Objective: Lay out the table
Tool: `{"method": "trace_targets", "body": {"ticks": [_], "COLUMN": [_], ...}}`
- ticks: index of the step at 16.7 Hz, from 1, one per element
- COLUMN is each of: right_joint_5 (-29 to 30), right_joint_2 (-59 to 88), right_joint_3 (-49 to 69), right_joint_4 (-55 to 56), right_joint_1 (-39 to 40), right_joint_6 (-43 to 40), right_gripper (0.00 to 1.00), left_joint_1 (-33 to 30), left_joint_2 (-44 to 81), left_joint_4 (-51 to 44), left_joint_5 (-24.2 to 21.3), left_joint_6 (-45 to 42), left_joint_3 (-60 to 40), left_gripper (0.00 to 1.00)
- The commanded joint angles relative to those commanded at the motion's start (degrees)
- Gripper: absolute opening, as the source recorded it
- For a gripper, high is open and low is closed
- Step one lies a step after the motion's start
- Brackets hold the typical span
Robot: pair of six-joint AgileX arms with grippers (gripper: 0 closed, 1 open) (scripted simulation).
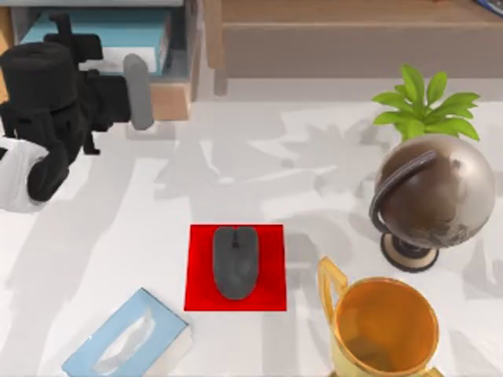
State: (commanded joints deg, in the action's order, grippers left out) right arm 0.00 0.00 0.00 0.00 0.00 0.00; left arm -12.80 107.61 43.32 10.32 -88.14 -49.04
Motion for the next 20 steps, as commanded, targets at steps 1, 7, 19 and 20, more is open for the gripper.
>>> {"method": "trace_targets", "body": {"ticks": [1, 7, 19, 20], "right_joint_5": [0.0, 0.0, 0.0, 0.0], "right_joint_2": [0.0, 0.0, 0.0, 0.0], "right_joint_3": [0.0, 0.0, 0.0, 0.0], "right_joint_4": [0.0, 0.0, 0.0, 0.0], "right_joint_1": [0.0, 0.0, 0.0, 0.0], "right_joint_6": [0.0, 0.0, 0.0, 0.0], "right_gripper": [1.0, 1.0, 1.0, 1.0], "left_joint_1": [0.0, 0.0, -0.21, -0.41], "left_joint_2": [0.0, 0.0, -0.91, -2.02], "left_joint_4": [0.0, 0.0, 0.29, 0.62], "left_joint_5": [0.0, 0.0, 0.25, 0.42], "left_joint_6": [0.0, 0.0, 0.19, 0.25], "left_joint_3": [0.0, 0.0, 0.95, 2.23], "left_gripper": [0.45, 0.9, 1.0, 1.0]}}
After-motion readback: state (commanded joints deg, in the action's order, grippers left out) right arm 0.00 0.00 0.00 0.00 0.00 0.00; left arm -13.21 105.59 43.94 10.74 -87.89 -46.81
